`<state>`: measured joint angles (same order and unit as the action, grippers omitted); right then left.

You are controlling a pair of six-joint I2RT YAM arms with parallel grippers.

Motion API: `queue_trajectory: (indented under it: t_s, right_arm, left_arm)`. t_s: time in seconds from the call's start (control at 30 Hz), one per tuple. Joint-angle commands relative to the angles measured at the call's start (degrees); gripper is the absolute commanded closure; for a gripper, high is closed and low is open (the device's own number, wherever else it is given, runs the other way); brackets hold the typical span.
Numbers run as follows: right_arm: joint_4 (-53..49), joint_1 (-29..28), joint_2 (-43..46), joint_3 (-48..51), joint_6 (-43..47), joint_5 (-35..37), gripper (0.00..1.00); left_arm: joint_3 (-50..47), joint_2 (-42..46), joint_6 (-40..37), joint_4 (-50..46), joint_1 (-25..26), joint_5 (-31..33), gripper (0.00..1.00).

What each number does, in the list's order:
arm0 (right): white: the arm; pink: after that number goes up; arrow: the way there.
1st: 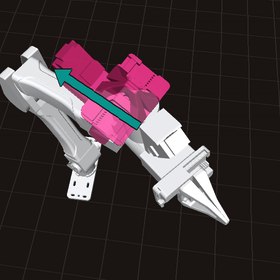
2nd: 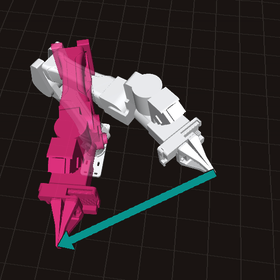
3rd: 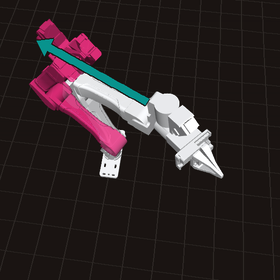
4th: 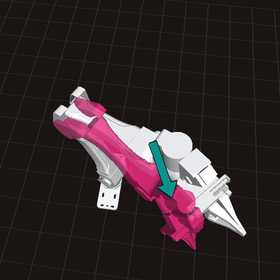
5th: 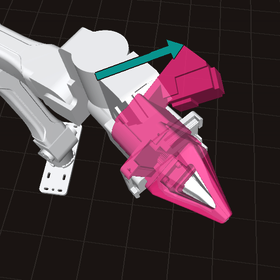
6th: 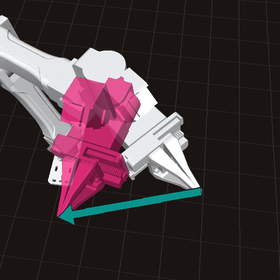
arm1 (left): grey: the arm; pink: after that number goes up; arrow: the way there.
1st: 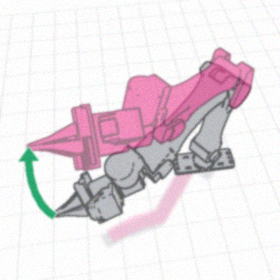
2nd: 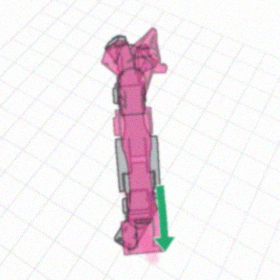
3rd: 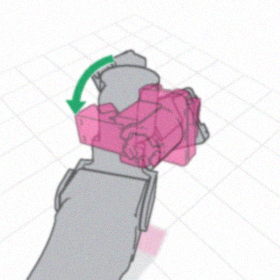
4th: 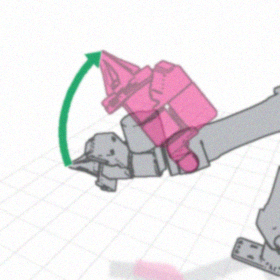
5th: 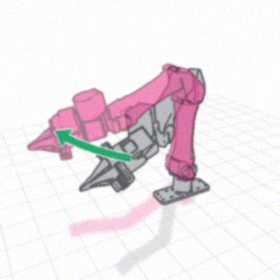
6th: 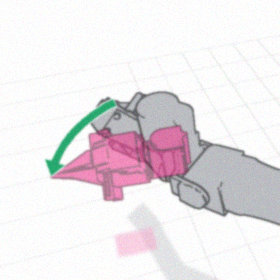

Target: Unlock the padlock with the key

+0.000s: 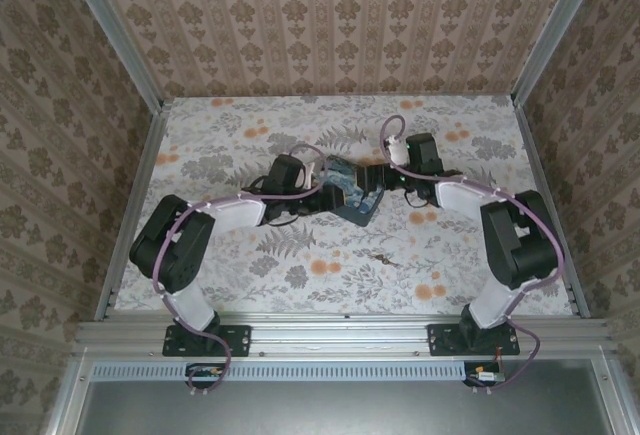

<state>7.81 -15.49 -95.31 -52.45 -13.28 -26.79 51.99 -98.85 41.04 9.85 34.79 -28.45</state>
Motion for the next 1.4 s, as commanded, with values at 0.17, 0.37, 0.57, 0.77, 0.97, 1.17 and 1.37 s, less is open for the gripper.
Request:
queue_trajectory:
  t_s: [0.17, 0.37, 0.57, 0.77, 0.97, 1.17, 1.37]
  right_arm:
    - [8.83, -9.96, 9.08, 10.05, -11.67, 1.15, 0.07]
    - [15.36, -20.38, 7.75, 11.36, -19.49, 6.73, 0.07]
    - [8.96, -21.45, 10.85, 8.72, -18.87, 9.50, 0.06]
    - [-14.94, -18.22, 20.19, 6.68, -17.89, 15.57, 0.14]
    - [-35.71, -14.75, 27.67, 8.89, -18.62, 23.82, 0.34]
    - [-35.18, -15.23, 31.00, 16.21, -17.73, 19.46, 0.41]
    - [-27.68, -15.36, 28.91, 21.03, -16.49, 18.80, 0.36]
  left_arm:
    - [7.55, -4.04, -0.62, 3.03, -5.93, -2.76, 0.21]
    - [14.17, -7.83, -4.64, -1.61, -8.31, -4.97, 0.22]
    - [15.29, -6.20, -9.83, -6.64, -11.36, -2.91, 0.22]
    - [16.46, 1.24, -18.03, -18.74, -14.45, 5.83, 0.21]
    - [13.07, 11.14, -26.86, -29.54, -10.07, 26.97, 0.01]
    - [-2.50, 19.39, -34.33, -8.84, -9.12, 36.75, 0.00]
    - [-2.36, 24.22, -27.75, -16.74, -14.27, 22.02, 0.00]
